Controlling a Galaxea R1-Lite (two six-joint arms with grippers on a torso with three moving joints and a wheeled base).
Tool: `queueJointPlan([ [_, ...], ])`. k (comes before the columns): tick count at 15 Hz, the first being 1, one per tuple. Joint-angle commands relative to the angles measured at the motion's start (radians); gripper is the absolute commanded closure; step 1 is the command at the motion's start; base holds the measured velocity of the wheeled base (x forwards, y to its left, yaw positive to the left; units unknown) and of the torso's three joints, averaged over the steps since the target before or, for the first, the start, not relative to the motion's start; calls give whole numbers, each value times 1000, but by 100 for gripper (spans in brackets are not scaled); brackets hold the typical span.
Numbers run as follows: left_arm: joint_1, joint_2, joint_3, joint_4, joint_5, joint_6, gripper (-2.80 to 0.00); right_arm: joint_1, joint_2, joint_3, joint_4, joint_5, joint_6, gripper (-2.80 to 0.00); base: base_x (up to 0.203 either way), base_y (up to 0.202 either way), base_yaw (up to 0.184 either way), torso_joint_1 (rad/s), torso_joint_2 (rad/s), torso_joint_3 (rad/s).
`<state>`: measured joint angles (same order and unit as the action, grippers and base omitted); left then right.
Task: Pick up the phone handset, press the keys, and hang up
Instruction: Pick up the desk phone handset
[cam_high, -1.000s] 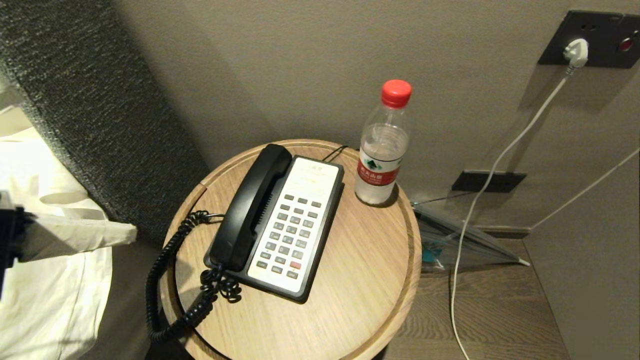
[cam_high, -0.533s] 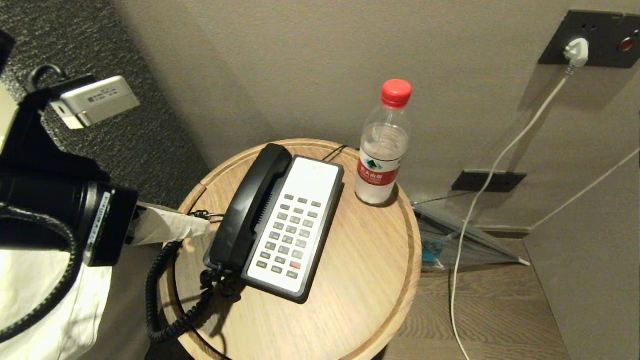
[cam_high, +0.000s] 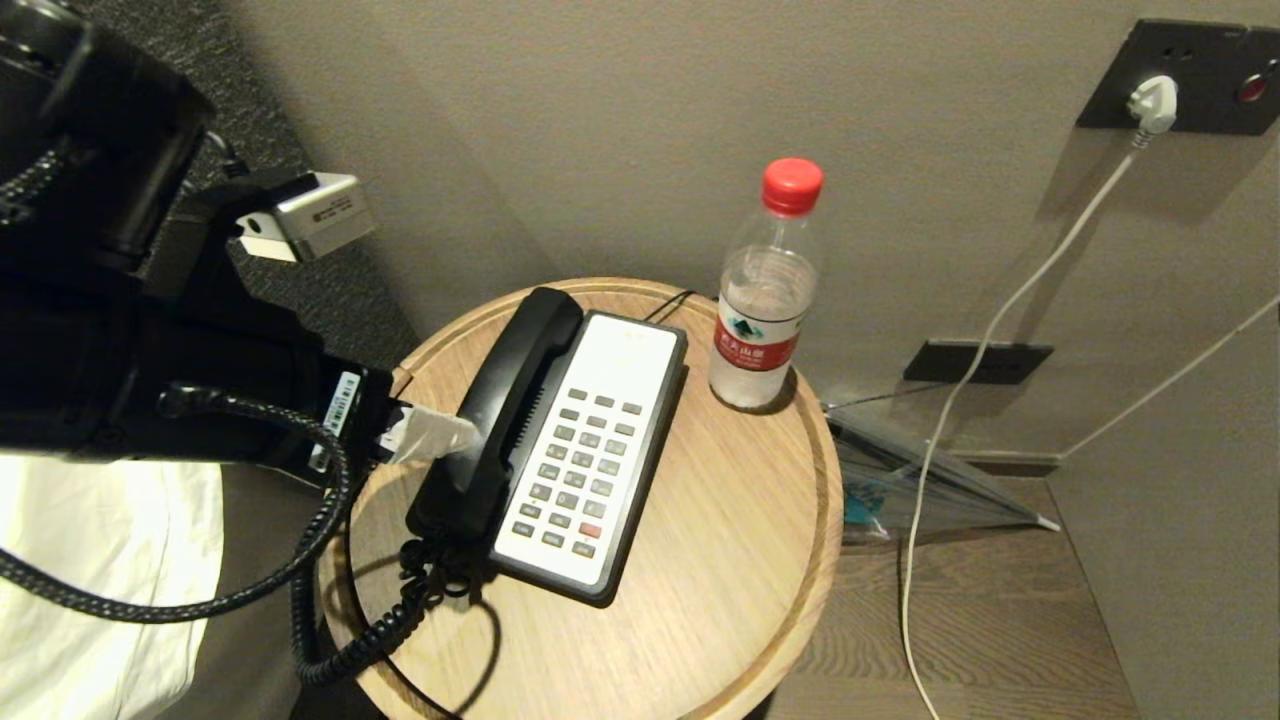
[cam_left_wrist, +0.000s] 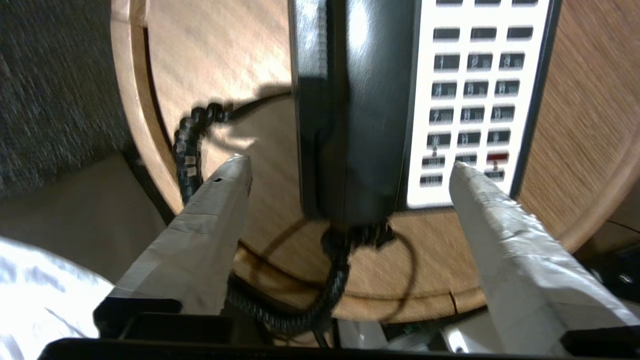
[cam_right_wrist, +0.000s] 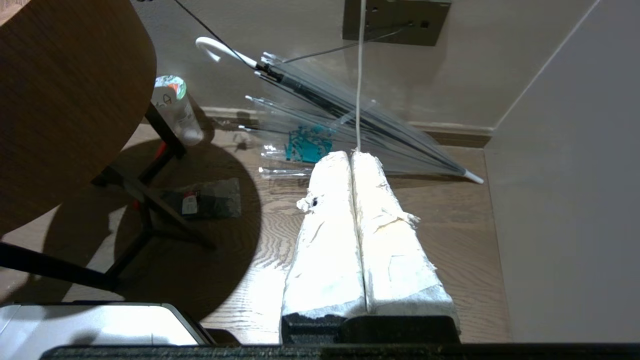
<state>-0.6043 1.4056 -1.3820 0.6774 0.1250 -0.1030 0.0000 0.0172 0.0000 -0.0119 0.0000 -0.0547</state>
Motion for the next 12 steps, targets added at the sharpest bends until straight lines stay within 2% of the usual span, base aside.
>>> queueJointPlan([
  [1, -31, 54, -20, 3, 22, -2, -280, 0, 1, 2, 0, 0, -1, 0, 0, 0, 0, 0, 0, 0],
  [3, -63, 92, -46, 4, 58, -1, -280, 0, 1, 2, 0, 0, -1, 0, 0, 0, 0, 0, 0, 0],
  [12, -65, 146, -33, 5, 87, -4, -280, 0, 1, 2, 0, 0, -1, 0, 0, 0, 0, 0, 0, 0],
])
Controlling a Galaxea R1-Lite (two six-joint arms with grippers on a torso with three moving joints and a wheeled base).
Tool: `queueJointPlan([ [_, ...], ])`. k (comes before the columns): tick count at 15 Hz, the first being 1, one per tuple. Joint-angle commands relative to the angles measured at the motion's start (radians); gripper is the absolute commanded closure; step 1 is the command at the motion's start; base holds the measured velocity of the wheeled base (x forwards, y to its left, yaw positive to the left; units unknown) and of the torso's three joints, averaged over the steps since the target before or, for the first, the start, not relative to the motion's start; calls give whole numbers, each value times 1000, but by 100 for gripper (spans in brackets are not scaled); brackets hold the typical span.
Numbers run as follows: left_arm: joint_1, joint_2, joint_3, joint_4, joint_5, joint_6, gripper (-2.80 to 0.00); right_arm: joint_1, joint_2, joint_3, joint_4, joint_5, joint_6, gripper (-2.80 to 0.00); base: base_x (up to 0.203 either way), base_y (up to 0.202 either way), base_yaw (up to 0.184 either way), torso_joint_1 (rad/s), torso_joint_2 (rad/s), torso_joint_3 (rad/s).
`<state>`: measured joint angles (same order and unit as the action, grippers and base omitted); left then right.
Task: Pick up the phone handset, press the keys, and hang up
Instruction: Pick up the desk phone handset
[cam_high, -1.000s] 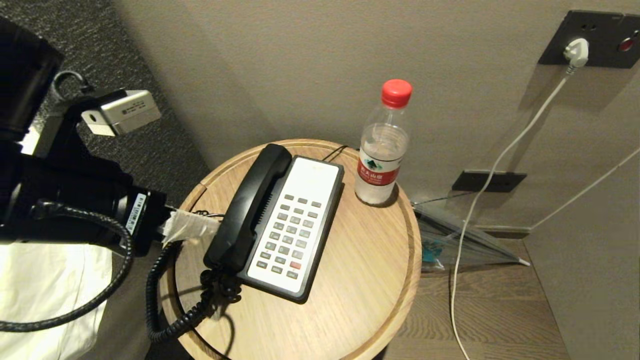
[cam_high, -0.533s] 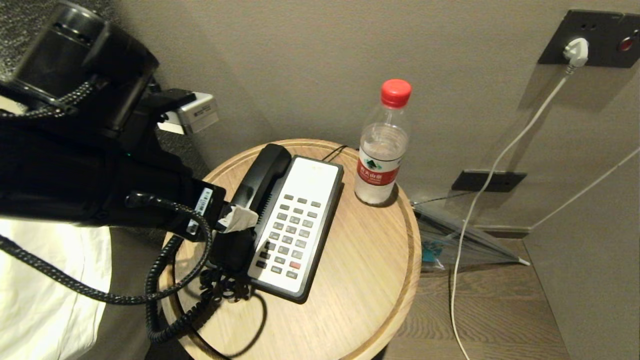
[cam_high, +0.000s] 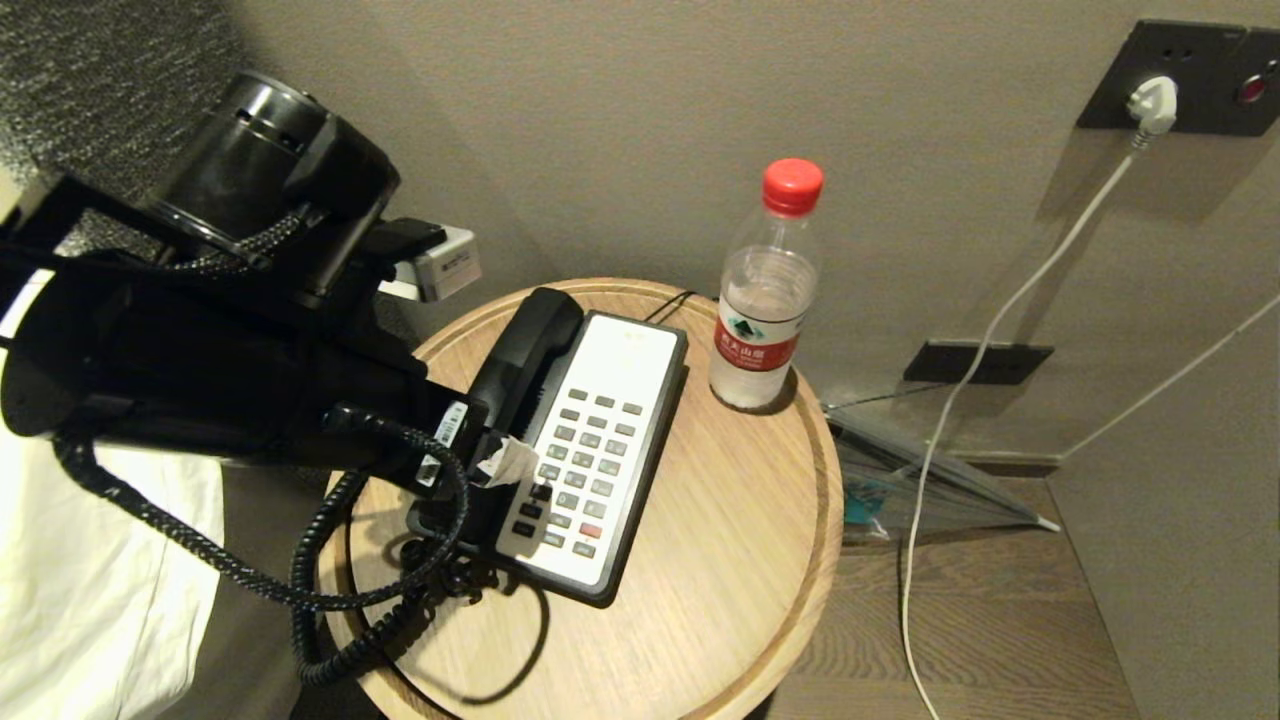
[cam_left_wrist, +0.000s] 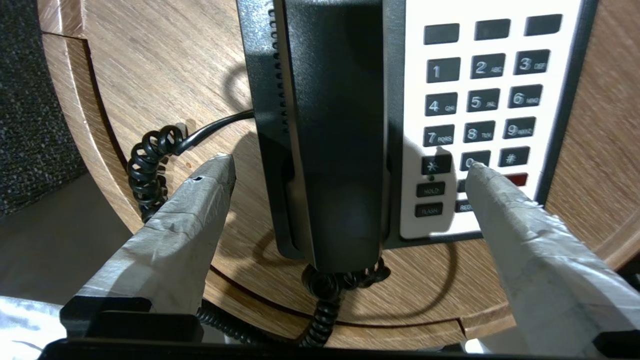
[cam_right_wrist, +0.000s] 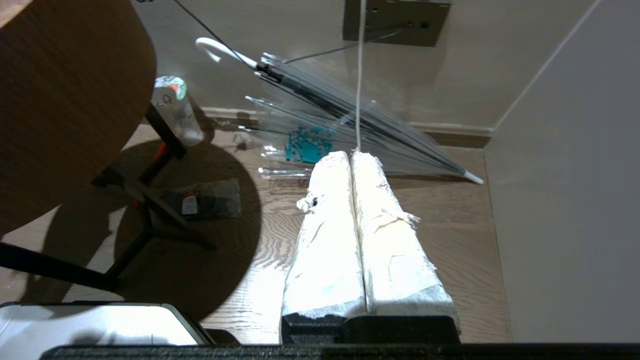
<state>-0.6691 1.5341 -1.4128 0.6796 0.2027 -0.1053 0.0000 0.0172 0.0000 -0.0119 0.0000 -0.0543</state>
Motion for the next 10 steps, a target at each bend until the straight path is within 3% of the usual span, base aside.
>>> queueJointPlan([
  [1, -1, 43, -7, 2, 25, -3, -280, 0, 1, 2, 0, 0, -1, 0, 0, 0, 0, 0, 0, 0],
  [10, 2, 101, -82, -38, 75, -3, -280, 0, 1, 2, 0, 0, -1, 0, 0, 0, 0, 0, 0, 0],
])
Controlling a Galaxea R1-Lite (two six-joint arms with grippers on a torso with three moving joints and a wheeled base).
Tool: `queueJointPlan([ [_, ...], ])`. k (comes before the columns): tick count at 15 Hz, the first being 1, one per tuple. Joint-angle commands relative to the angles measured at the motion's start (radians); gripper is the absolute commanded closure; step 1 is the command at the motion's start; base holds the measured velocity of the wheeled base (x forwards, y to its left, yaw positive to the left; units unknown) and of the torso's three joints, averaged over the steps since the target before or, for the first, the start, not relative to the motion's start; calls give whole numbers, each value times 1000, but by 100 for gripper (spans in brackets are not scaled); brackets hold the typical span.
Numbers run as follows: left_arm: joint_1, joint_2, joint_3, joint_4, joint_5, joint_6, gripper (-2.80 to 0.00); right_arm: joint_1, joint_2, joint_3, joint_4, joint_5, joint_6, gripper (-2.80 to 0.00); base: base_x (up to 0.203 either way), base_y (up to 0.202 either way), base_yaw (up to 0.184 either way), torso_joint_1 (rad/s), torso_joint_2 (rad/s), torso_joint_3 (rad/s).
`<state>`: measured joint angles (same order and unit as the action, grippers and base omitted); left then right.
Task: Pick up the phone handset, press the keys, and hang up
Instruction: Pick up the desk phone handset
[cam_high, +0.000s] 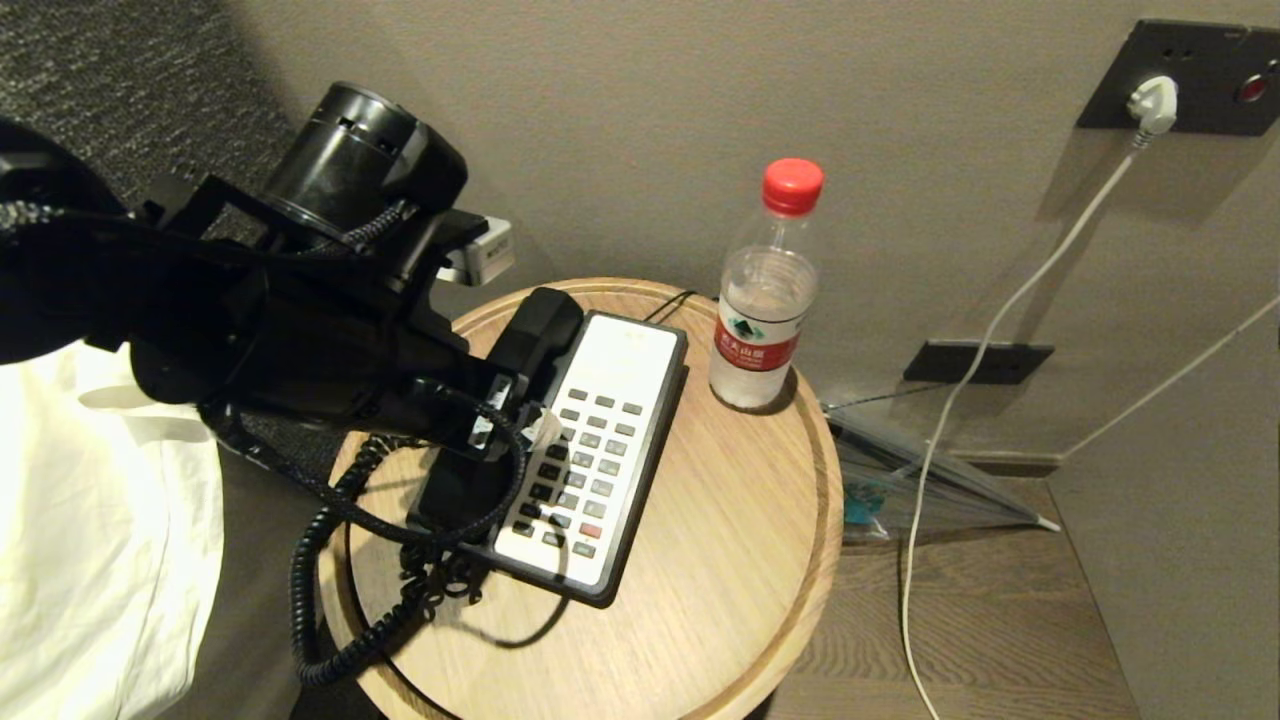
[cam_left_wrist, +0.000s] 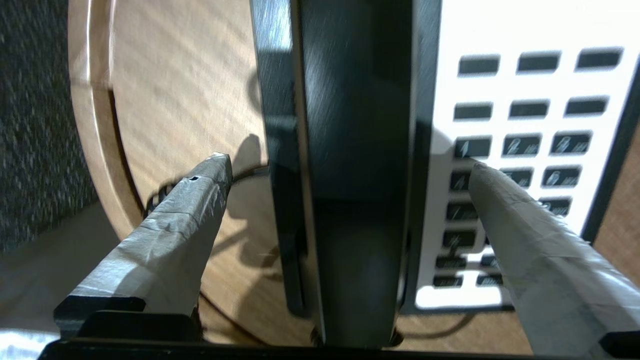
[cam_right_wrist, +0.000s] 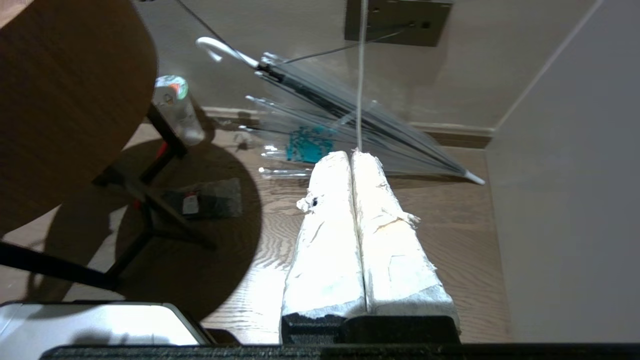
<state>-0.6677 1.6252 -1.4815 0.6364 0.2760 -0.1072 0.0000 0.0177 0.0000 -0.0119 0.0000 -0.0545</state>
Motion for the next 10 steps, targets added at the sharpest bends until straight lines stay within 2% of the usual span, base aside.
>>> queueJointPlan([
  [1, 1, 14, -14, 5, 3, -1, -280, 0, 1, 2, 0, 0, -1, 0, 0, 0, 0, 0, 0, 0],
  [5, 2, 24, -13, 5, 3, 0, -280, 0, 1, 2, 0, 0, -1, 0, 0, 0, 0, 0, 0, 0],
  [6, 2, 25, -13, 4, 3, -1, -187, 0, 1, 2, 0, 0, -1, 0, 0, 0, 0, 0, 0, 0],
  [7, 2, 27, -13, 4, 3, -2, 0, 0, 1, 2, 0, 0, -1, 0, 0, 0, 0, 0, 0, 0],
  [10, 3, 21, -11, 5, 2, -5, 0, 0, 1, 2, 0, 0, -1, 0, 0, 0, 0, 0, 0, 0],
])
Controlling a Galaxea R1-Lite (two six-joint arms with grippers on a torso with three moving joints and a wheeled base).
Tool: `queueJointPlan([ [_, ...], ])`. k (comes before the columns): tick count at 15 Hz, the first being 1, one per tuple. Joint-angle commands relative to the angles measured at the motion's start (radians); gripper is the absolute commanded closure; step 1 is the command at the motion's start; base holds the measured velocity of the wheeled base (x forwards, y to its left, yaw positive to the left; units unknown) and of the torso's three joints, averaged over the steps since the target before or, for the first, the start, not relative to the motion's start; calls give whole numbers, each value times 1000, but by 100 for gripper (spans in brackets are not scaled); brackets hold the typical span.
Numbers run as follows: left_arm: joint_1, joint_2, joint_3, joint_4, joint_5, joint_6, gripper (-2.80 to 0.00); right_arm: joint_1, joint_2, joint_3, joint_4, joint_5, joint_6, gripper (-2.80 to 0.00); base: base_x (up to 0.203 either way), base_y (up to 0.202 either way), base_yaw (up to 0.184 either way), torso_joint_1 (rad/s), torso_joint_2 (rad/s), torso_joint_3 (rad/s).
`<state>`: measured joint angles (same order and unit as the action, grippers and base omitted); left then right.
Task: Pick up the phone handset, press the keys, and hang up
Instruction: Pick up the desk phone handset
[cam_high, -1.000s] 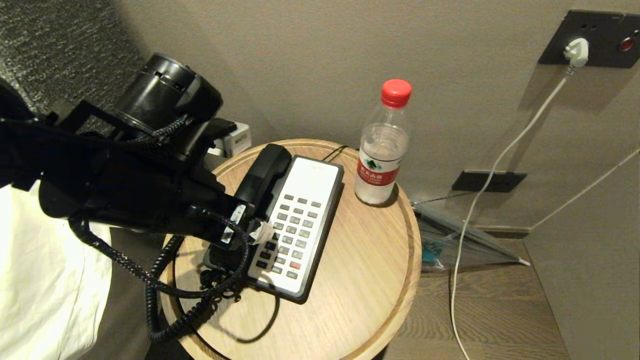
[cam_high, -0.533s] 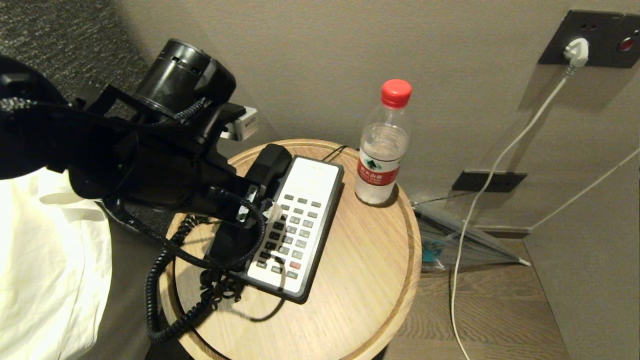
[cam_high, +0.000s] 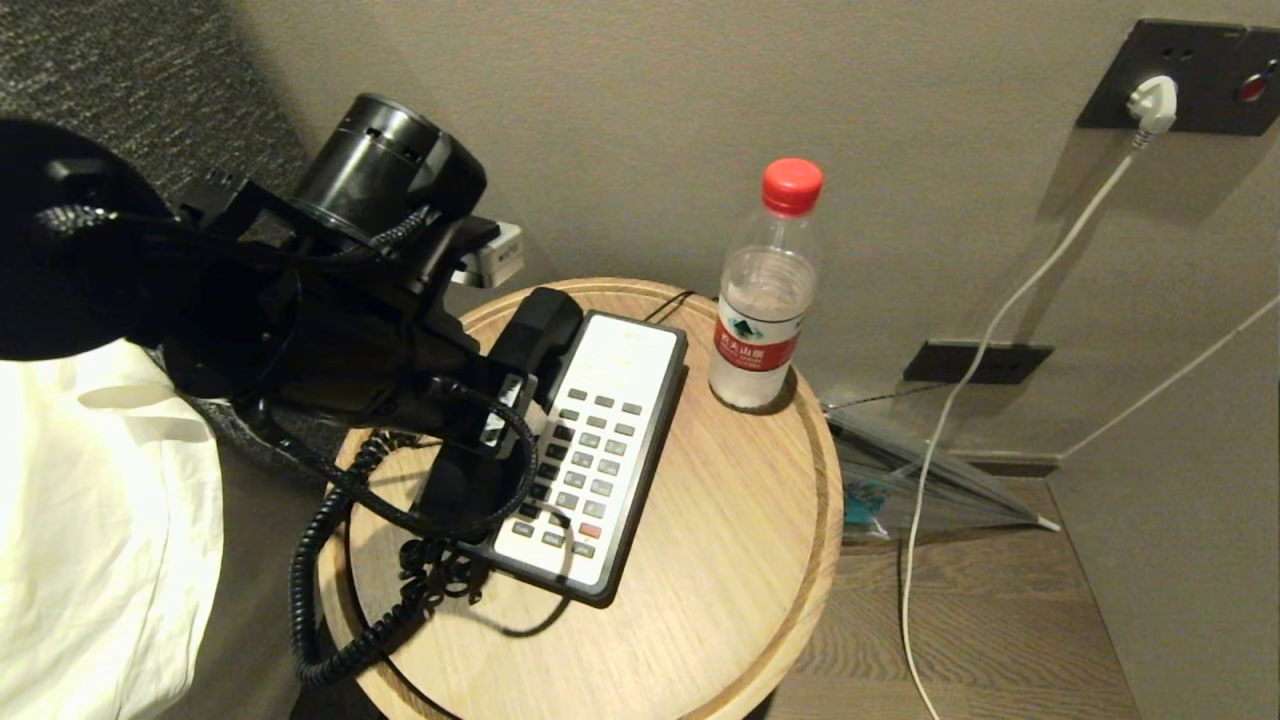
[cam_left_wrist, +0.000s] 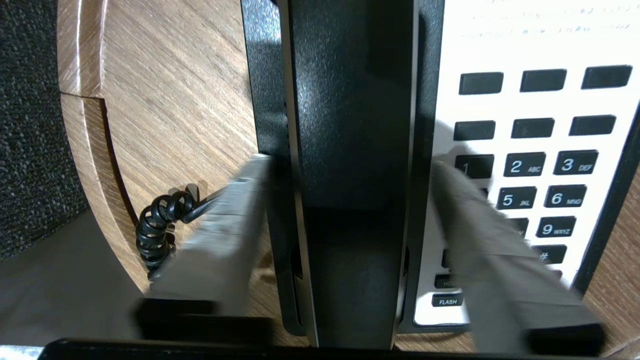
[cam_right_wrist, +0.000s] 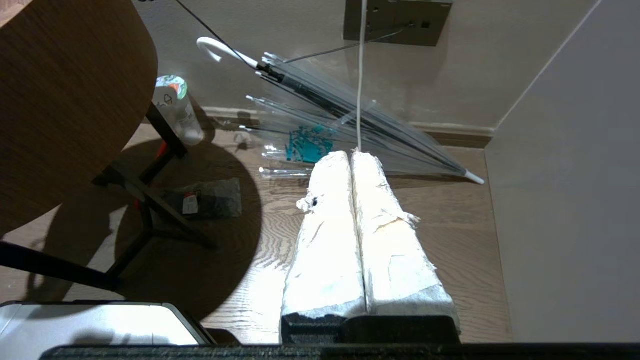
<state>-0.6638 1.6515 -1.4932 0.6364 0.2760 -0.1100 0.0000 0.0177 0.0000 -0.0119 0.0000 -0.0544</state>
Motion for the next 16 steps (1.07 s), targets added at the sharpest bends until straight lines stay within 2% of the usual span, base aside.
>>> queueJointPlan([
  [1, 0, -10, 1, 6, 2, -1, 0, 0, 1, 2, 0, 0, -1, 0, 0, 0, 0, 0, 0, 0],
  [11, -4, -58, 0, 13, 3, -6, 0, 0, 1, 2, 0, 0, -1, 0, 0, 0, 0, 0, 0, 0],
  [16, -10, -191, 10, 66, 14, -12, 0, 0, 1, 2, 0, 0, -1, 0, 0, 0, 0, 0, 0, 0],
])
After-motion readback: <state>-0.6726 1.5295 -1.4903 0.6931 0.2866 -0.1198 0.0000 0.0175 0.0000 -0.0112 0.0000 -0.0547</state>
